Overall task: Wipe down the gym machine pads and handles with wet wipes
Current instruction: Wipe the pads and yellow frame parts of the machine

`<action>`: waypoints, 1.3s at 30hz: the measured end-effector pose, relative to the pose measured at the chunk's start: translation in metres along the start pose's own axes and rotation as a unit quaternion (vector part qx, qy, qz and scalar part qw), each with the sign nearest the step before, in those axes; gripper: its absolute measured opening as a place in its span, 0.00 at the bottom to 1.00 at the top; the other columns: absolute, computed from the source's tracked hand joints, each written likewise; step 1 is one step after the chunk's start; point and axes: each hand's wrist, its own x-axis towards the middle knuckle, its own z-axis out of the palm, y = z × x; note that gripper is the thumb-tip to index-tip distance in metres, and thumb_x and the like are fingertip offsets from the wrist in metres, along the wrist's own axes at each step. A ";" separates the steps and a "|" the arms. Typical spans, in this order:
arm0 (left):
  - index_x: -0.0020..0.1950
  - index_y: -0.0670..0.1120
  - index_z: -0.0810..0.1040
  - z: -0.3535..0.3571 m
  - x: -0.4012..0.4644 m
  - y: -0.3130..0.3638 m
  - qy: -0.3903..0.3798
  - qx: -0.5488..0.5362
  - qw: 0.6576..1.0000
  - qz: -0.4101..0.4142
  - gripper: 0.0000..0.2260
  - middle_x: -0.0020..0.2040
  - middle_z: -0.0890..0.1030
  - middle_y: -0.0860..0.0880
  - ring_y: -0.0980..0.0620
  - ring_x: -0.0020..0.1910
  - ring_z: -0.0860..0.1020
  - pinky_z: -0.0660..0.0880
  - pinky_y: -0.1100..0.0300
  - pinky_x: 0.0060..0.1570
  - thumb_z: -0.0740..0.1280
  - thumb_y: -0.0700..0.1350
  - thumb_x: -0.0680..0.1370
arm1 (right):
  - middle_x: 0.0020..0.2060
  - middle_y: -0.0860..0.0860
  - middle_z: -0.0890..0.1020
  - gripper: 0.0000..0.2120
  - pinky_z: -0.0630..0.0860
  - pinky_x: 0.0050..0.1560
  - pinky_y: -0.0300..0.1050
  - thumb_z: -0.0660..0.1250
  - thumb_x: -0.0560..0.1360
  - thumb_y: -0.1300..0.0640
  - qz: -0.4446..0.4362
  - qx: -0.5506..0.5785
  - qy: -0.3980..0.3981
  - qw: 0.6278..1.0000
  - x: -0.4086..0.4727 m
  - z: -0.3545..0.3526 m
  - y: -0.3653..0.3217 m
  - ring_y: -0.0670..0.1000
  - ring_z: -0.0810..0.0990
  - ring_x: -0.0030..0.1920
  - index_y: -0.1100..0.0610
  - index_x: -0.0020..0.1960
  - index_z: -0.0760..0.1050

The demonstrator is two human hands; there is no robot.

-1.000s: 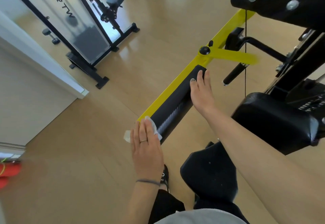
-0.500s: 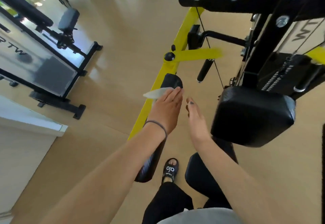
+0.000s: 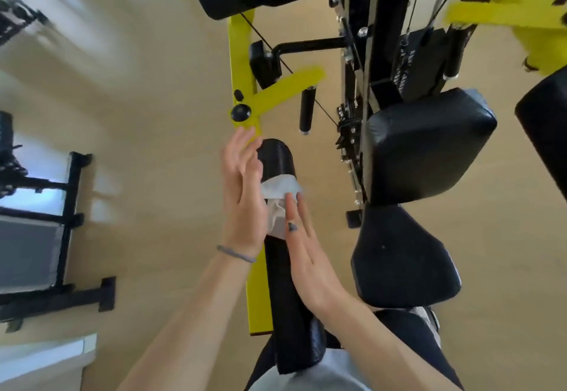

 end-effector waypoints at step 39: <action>0.81 0.47 0.57 0.014 0.011 -0.052 0.024 0.319 0.944 -0.079 0.26 0.76 0.69 0.45 0.42 0.71 0.70 0.67 0.42 0.69 0.51 0.52 0.83 | 0.77 0.42 0.64 0.34 0.61 0.73 0.35 0.50 0.79 0.31 0.012 0.129 -0.023 0.991 0.034 -0.004 0.021 0.41 0.60 0.77 0.46 0.80 0.60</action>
